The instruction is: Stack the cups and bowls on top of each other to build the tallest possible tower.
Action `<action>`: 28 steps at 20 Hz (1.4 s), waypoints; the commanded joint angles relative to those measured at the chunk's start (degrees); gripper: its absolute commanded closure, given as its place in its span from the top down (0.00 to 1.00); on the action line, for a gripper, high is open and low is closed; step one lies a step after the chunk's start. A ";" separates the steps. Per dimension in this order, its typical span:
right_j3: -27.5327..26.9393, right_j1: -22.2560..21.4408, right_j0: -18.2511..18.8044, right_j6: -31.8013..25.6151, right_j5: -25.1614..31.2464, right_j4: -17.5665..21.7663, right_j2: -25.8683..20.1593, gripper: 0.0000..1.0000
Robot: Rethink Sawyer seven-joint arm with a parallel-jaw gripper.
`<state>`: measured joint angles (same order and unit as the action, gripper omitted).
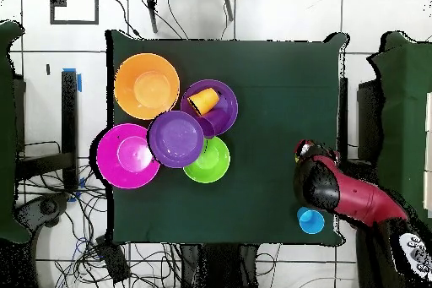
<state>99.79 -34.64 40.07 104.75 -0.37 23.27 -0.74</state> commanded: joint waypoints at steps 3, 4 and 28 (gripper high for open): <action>-0.18 0.82 -2.81 1.85 7.64 1.32 -1.72 0.00; -0.22 0.76 -2.78 1.63 7.88 1.38 -1.77 0.00; 0.20 1.97 -3.41 2.85 6.65 0.87 -0.84 1.00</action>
<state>99.79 -34.49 38.32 104.75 -0.37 23.28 0.63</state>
